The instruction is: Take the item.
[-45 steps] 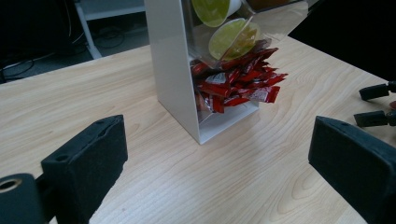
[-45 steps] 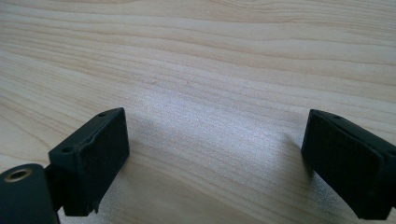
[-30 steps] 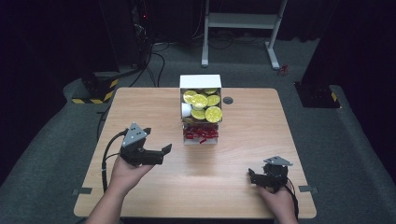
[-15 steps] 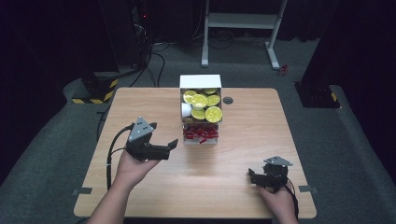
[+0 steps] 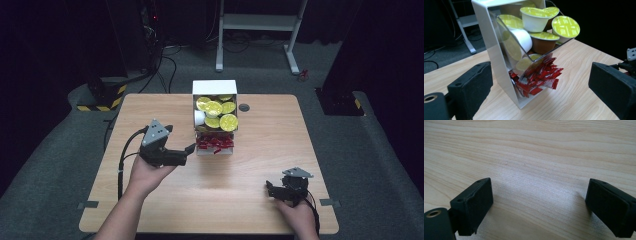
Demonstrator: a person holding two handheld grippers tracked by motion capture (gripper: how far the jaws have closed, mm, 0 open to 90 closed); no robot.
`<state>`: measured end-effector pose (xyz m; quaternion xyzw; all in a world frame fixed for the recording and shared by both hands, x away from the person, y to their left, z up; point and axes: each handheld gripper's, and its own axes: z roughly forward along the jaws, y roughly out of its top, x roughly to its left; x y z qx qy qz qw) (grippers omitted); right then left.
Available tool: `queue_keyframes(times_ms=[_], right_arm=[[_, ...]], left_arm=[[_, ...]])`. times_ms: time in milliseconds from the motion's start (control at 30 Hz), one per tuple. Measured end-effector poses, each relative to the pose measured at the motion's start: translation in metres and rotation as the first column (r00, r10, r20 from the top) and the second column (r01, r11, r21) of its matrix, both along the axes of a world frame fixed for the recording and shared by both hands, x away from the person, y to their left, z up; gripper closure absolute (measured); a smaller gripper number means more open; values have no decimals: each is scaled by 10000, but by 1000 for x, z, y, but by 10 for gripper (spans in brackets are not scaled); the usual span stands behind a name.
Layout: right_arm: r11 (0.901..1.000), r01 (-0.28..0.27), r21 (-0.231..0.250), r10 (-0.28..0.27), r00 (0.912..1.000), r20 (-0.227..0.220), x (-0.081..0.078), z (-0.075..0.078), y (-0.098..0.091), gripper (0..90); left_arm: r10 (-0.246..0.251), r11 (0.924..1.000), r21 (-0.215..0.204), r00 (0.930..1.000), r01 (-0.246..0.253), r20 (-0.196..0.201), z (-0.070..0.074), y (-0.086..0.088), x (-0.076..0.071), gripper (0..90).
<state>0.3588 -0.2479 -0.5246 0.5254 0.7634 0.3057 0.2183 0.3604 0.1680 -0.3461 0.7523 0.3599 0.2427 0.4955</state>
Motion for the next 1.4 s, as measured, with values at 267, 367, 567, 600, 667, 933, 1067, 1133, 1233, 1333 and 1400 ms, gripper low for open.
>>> queue_keyframes(times_ms=[267,367,567,600,667,933,1067,1133,1233,1333,1400], right_arm=[[10000,52,27,-52,10000,-31,-1,0,0,75],[10000,85,50,-85,9999,-55,-1,0,1,75],[10000,56,37,-55,10000,-37,-1,0,0,75],[10000,56,37,-55,10000,-37,-1,0,0,75],[10000,63,33,-62,10000,-37,-1,0,0,75],[10000,52,38,-52,10000,-35,-1,0,0,75],[10000,50,36,-50,10000,-35,-1,0,0,75],[10000,50,35,-50,10000,-35,-1,0,0,75],[10000,50,35,-50,10000,-34,-1,0,0,75],[10000,31,12,-31,10000,0,0,0,0,75],[10000,42,18,-42,10000,-4,-1,0,0,75]], left_arm=[[-27,10000,35,10000,27,-2,7,-9,7,61],[-33,10000,92,10000,32,75,11,-12,10,61],[-128,9999,78,9999,128,67,16,-19,17,61],[-127,9999,90,9999,126,101,17,-20,19,61],[-163,9998,100,9998,161,141,18,-22,21,61],[-240,9997,60,9996,239,161,23,-31,32,63],[-333,9994,54,9992,332,212,25,-36,36,64],[-353,9994,75,9990,351,291,26,-38,37,64],[-277,9996,32,9991,276,333,27,-38,40,64],[-250,9997,79,9991,248,349,26,-40,43,64],[-255,9996,96,9991,252,351,26,-41,44,64]])
